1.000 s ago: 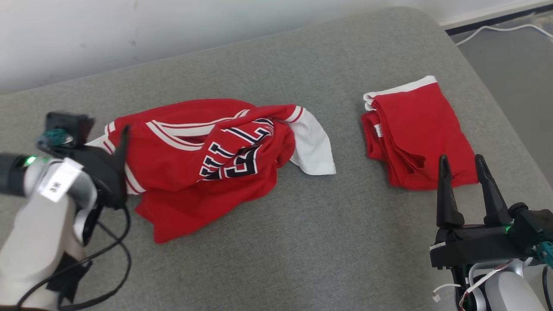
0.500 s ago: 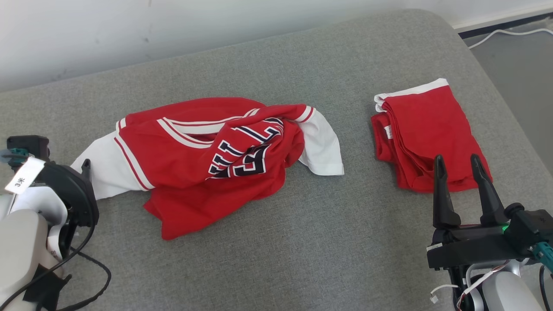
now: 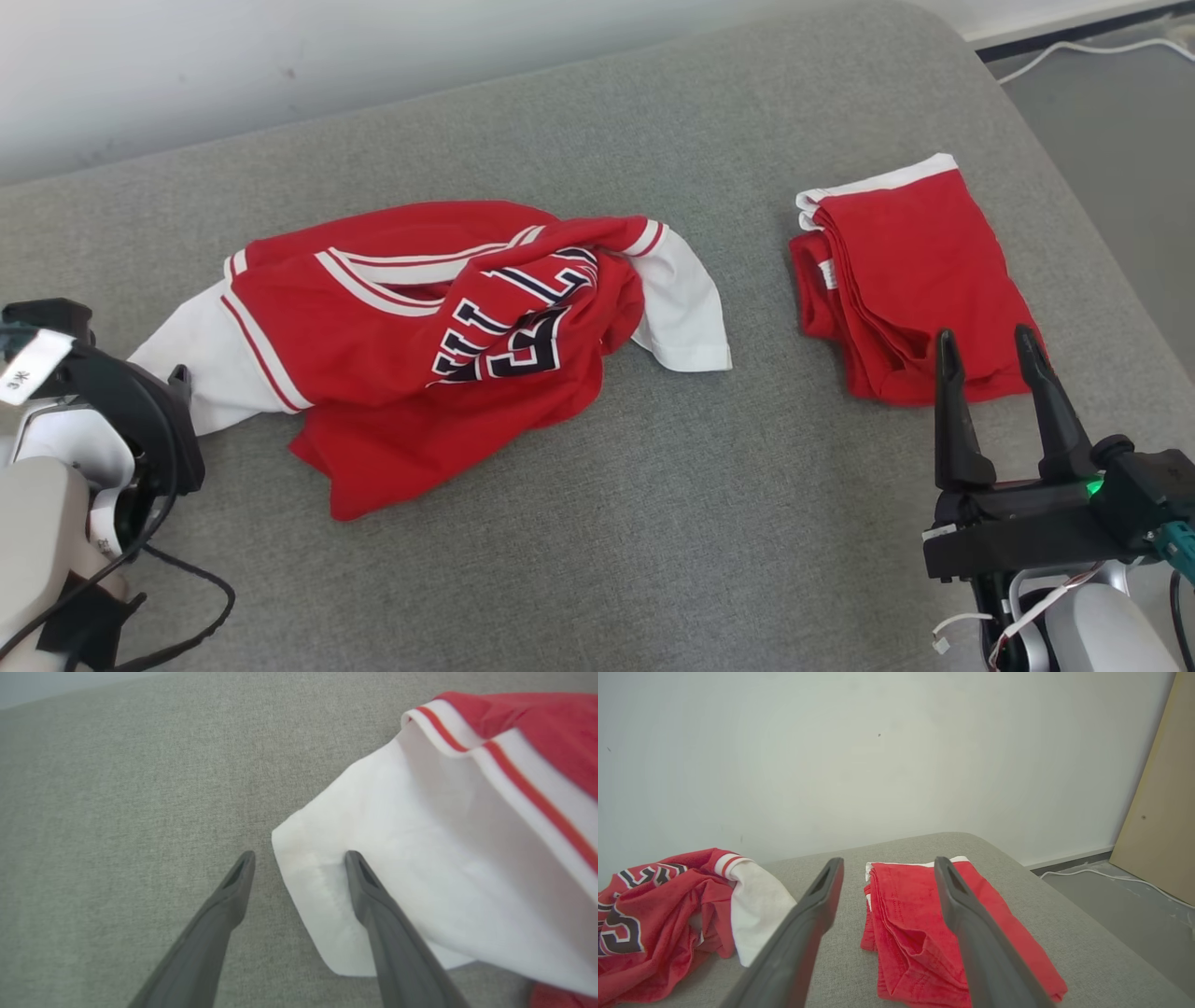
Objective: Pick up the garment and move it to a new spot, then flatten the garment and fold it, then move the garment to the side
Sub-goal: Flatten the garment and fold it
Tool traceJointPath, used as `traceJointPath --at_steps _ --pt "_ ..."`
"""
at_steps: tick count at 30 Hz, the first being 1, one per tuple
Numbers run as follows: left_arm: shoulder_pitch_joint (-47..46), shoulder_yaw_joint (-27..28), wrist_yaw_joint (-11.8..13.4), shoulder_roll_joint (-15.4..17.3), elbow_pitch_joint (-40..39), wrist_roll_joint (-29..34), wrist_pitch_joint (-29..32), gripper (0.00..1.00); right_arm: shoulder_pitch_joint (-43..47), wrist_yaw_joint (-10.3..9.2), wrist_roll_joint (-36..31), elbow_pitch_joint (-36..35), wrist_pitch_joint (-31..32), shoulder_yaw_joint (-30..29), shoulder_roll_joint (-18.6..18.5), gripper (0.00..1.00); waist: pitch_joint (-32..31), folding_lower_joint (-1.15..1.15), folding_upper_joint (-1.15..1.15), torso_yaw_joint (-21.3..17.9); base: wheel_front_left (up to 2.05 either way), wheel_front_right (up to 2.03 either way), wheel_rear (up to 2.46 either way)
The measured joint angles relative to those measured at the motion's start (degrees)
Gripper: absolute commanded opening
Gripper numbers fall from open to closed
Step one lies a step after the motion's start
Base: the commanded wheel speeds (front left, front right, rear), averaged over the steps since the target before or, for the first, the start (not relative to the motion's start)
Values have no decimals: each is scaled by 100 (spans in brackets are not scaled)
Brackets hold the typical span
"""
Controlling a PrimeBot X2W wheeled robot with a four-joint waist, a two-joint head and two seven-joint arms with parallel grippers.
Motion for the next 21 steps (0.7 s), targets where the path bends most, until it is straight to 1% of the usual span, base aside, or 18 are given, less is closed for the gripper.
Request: traceJointPath --at_steps 4,8,9,10,11,15,17,21 --pt "-19 96 -2 -9 33 -179 87 100 -33 1 -9 -31 0 -1 -37 100 72 0 0 -59 0 0 0" --pt "-148 149 -3 -9 30 -219 157 100 -45 5 -51 -83 0 -14 -76 100 152 0 0 -105 0 0 0" --pt "-179 147 -4 -14 31 -223 165 77 -47 5 -53 -85 0 -24 -83 100 171 0 0 -112 0 0 0" --pt "-205 147 -13 -15 30 -226 167 31 -47 5 -60 -86 0 -30 -88 100 185 0 0 -116 0 0 0" --pt "-225 145 -21 -18 29 -226 188 0 -47 5 -67 -86 0 -30 -88 100 195 0 0 -117 0 0 0" --pt "-279 93 -24 -160 19 -225 213 0 -44 -8 -86 -97 0 -86 -103 100 198 0 0 -63 0 0 0" --pt "-315 101 32 -236 9 -226 182 0 -44 -8 -86 -96 0 -97 -107 100 183 0 0 -17 0 0 0" --pt "-487 142 210 -393 -230 -216 -207 0 -45 -9 -89 -74 0 -113 -130 100 128 0 0 102 0 0 0"
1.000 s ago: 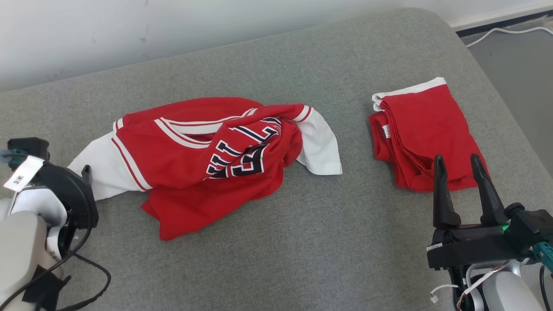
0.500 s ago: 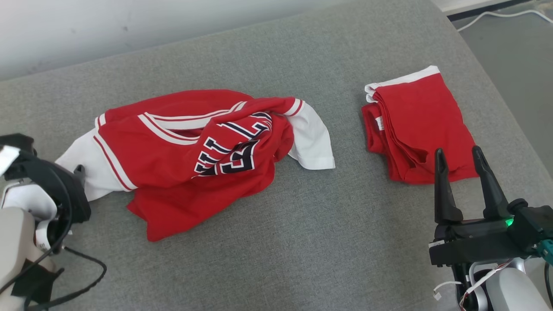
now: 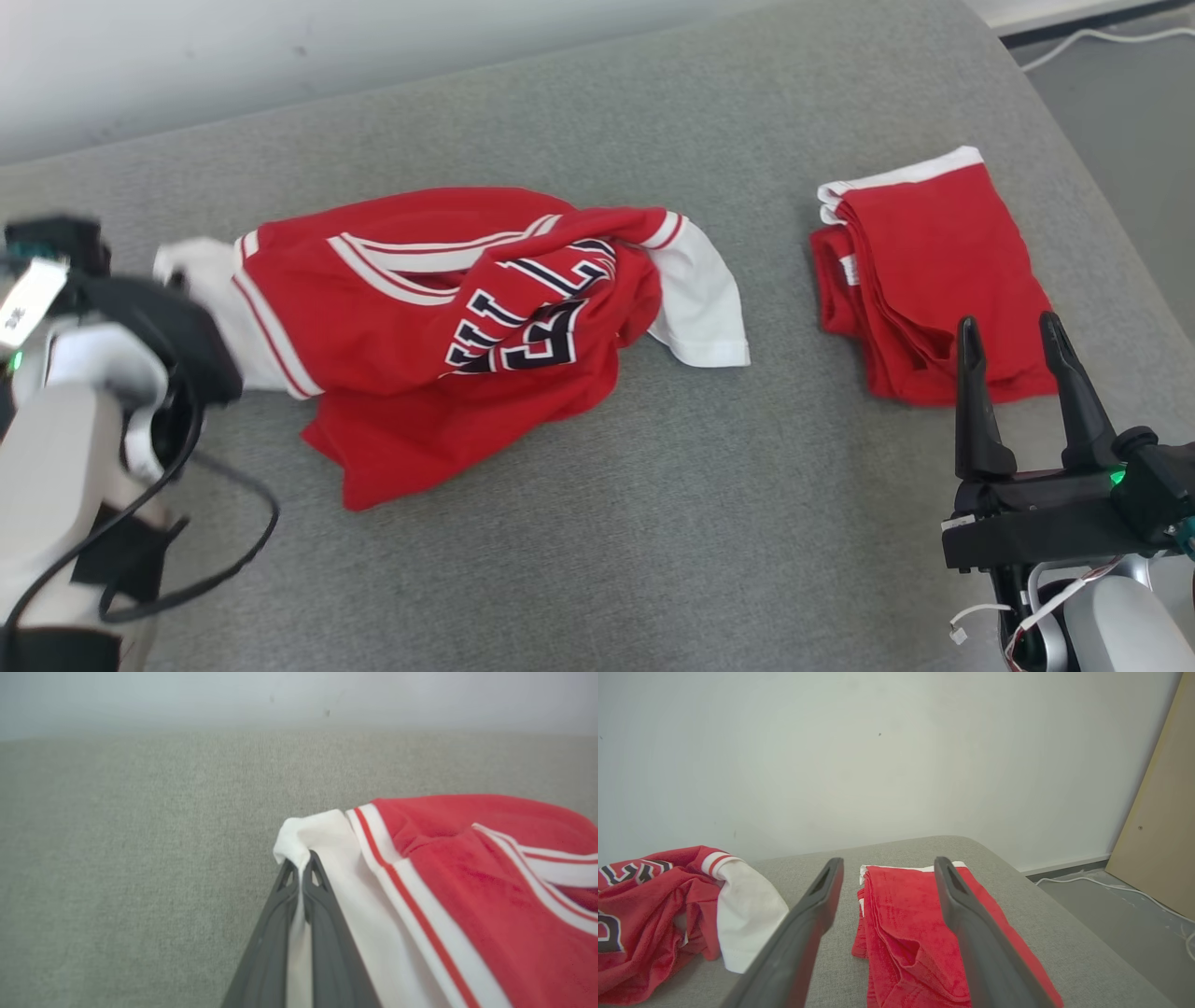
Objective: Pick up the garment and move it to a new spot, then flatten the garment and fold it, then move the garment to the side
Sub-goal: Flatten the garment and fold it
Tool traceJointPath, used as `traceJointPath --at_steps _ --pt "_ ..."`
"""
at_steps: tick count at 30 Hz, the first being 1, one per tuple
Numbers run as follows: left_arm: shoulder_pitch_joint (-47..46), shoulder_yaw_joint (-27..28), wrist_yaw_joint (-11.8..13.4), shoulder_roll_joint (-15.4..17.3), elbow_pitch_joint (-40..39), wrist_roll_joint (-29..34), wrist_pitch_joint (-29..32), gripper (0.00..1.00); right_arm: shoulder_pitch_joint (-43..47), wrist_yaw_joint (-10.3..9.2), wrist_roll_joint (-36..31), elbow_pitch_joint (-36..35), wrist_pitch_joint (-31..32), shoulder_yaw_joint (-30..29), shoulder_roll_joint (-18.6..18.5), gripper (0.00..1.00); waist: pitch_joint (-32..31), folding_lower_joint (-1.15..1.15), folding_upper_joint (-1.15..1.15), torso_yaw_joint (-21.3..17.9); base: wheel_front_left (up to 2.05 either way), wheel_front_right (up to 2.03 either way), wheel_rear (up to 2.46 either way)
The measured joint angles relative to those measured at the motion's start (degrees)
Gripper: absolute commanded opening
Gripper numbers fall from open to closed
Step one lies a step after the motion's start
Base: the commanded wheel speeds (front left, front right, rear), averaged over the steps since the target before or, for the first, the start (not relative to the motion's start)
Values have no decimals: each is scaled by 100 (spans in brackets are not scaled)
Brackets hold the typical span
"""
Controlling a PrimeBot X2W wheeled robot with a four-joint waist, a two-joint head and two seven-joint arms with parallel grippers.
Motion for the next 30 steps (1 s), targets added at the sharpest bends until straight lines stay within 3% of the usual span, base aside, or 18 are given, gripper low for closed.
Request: traceJointPath --at_steps 6,12,20,30 --pt "-316 -46 125 -226 -427 140 -510 0 -1 1 -2 73 0 23 -4 100 -168 0 0 212 0 0 0" --pt "-298 -45 267 -144 -837 445 -1034 0 41 0 -4 163 0 46 -4 100 -428 0 0 400 0 0 0" --pt "-294 -132 275 -183 -1595 671 -1493 0 162 1 -4 248 1 89 9 100 -759 0 -1 598 0 0 0" --pt "-704 -666 267 -802 -2357 788 -1562 0 185 9 -4 299 10 300 133 100 -1148 -1 -1 704 0 0 0"
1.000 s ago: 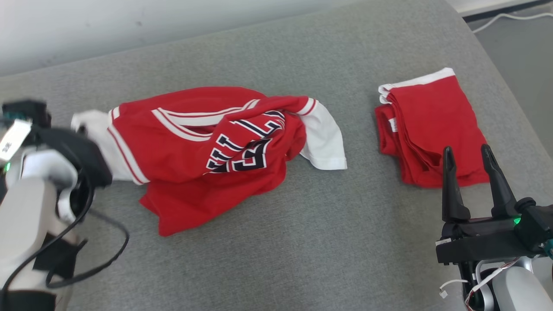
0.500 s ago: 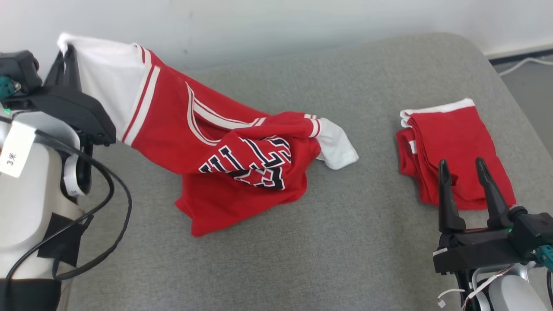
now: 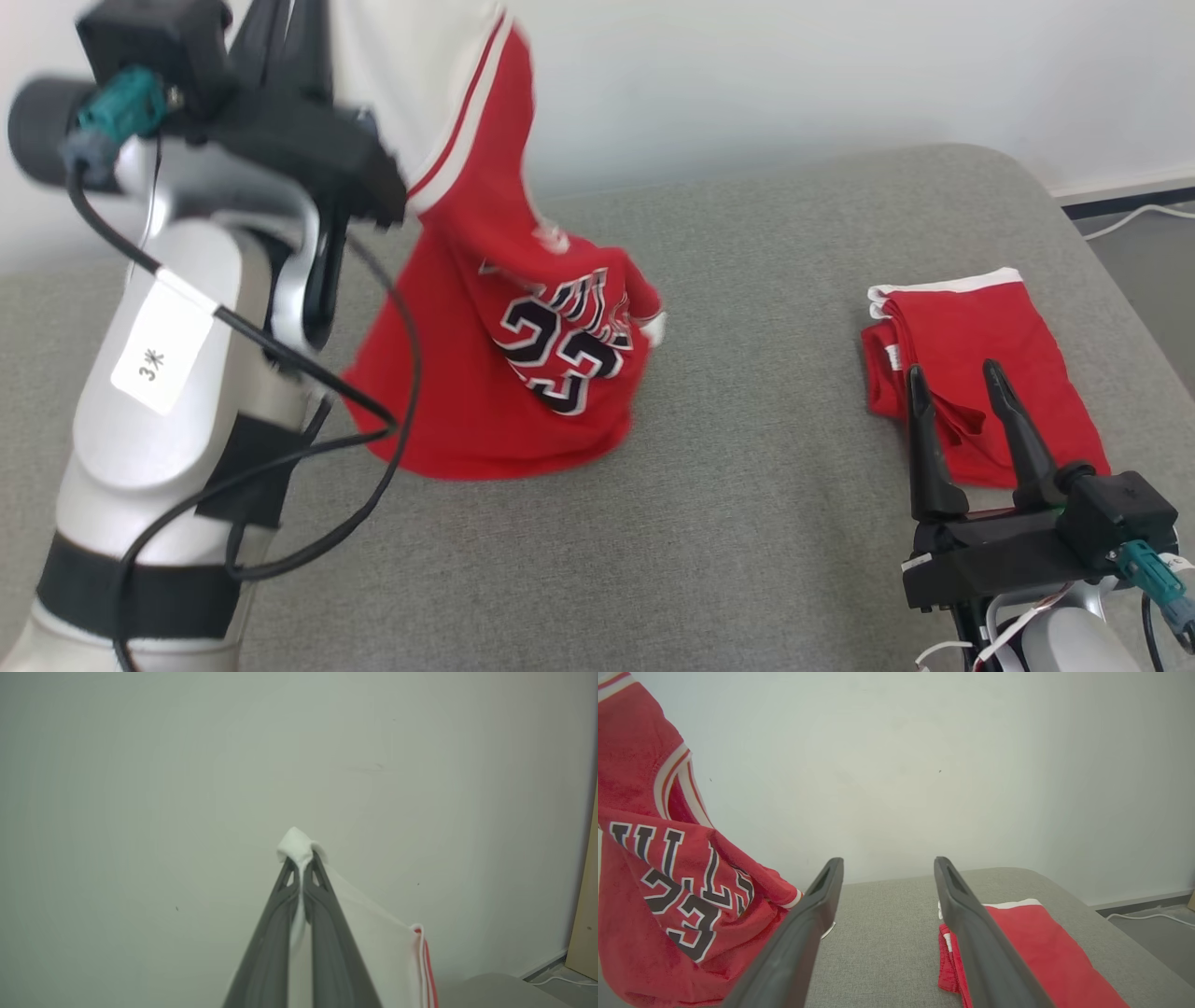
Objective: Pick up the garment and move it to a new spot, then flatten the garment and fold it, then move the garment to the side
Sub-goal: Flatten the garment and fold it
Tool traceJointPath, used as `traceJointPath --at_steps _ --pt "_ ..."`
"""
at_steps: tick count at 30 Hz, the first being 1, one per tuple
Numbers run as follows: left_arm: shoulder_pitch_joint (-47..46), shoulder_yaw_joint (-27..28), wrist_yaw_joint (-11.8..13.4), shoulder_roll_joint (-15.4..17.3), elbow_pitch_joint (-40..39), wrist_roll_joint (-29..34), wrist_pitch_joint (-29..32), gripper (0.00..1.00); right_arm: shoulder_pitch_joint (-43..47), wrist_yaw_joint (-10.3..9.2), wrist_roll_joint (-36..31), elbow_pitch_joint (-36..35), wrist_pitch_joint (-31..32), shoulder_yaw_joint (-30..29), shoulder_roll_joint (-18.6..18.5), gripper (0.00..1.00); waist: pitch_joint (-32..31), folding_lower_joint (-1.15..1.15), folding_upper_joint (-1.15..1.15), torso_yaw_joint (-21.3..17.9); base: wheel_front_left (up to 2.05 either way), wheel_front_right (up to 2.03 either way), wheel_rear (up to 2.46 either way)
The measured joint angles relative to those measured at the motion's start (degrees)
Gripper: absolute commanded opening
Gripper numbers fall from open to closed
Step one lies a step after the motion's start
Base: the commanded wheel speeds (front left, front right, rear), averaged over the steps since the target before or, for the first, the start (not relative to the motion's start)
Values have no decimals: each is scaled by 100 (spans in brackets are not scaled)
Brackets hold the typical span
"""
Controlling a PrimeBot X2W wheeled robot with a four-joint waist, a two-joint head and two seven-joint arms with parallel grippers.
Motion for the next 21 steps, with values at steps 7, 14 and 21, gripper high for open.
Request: traceJointPath --at_steps 7,14,21 --pt "-726 -131 -1 -390 -399 -46 0 0 5 1 1 12 29 51 55 100 -37 0 0 -173 0 0 0" --pt "-1010 -613 -114 -545 -449 -118 60 0 -1 0 3 53 40 92 113 100 -7 0 0 -325 0 0 0" --pt "-1197 -847 -160 -553 -382 -476 54 0 -34 0 7 112 40 205 192 100 58 0 1 -467 0 0 0"
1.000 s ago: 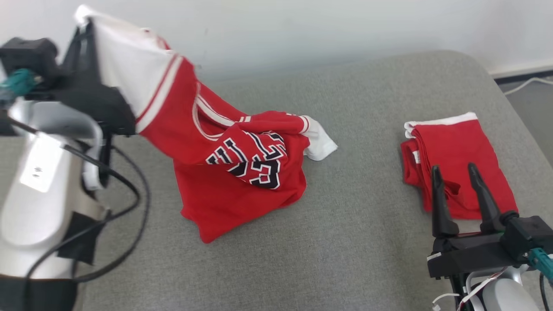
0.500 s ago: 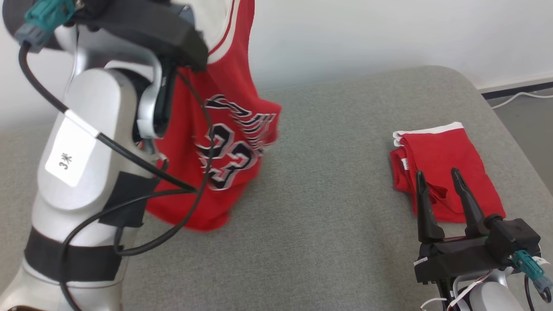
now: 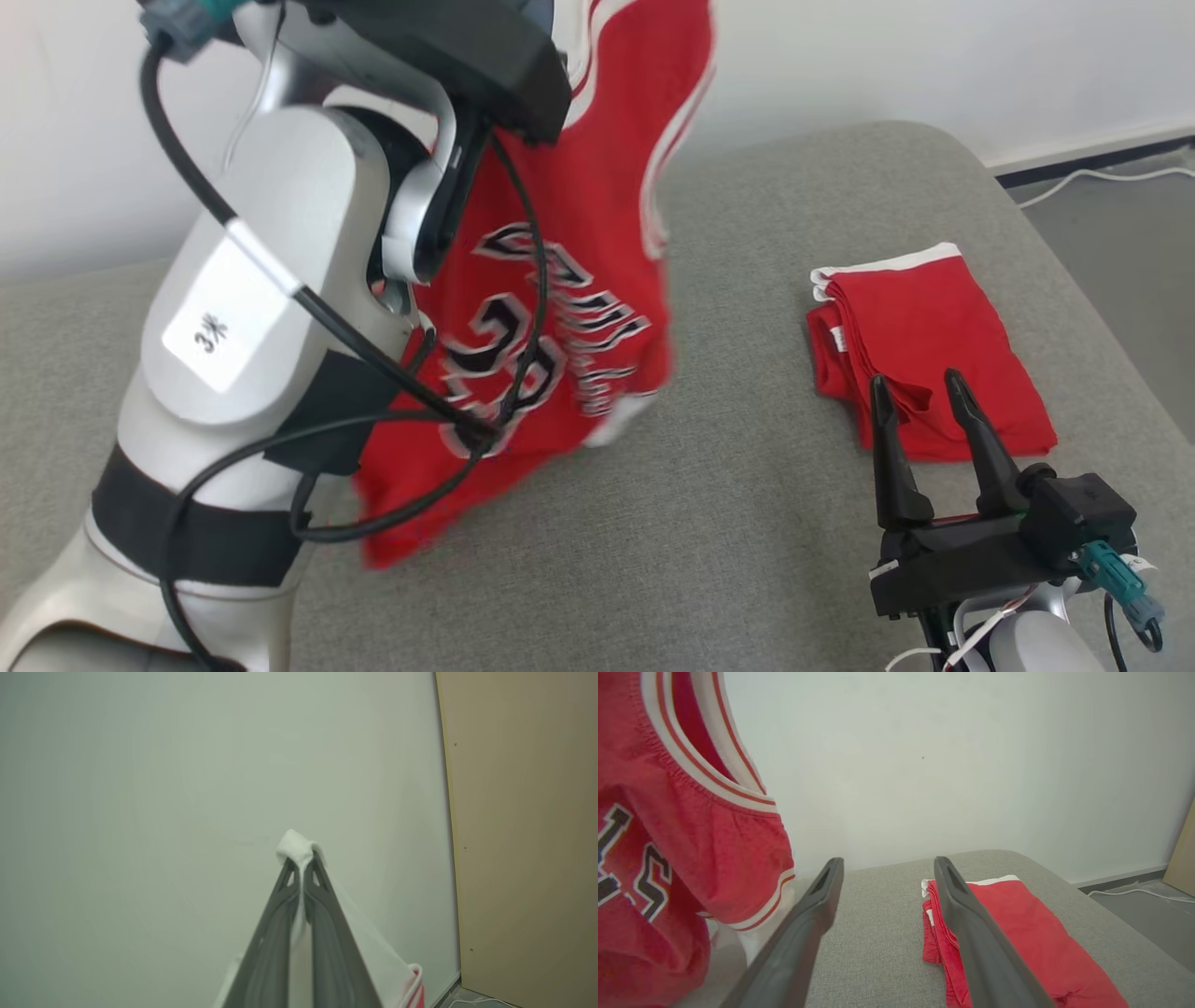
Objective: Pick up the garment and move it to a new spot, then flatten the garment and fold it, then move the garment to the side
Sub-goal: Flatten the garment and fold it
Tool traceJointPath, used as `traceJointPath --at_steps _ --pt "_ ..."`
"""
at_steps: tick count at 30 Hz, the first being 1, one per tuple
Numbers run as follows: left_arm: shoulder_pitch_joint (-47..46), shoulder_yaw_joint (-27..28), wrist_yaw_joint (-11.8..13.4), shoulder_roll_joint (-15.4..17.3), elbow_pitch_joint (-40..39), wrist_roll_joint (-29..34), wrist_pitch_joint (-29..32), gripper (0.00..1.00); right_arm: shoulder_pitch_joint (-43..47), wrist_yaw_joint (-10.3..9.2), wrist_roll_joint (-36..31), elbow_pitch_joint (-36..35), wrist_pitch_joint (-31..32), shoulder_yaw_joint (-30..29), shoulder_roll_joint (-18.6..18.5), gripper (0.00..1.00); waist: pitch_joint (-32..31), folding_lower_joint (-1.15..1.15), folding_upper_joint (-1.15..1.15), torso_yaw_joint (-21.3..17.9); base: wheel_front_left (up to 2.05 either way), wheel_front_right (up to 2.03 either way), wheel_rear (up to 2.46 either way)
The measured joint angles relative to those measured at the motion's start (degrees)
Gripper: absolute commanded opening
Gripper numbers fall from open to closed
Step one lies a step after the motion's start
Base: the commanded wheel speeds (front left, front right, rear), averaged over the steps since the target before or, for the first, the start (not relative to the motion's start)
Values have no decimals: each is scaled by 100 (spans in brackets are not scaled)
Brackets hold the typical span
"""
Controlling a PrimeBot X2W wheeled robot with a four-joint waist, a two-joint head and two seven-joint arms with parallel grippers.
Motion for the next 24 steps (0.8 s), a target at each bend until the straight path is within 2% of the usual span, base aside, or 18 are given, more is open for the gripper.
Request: traceJointPath --at_steps 7,19,24 --pt "-272 -149 62 -4 133 -437 -158 0 -85 0 33 30 -4 9 19 100 110 0 0 -122 0 0 0" --pt "136 157 160 48 2113 -405 -214 0 -104 1 59 18 -47 -90 19 100 306 1 0 -21 0 0 0" --pt "194 178 160 71 2553 -431 -282 0 -227 36 58 43 -47 -24 21 100 361 1 1 53 0 0 0"
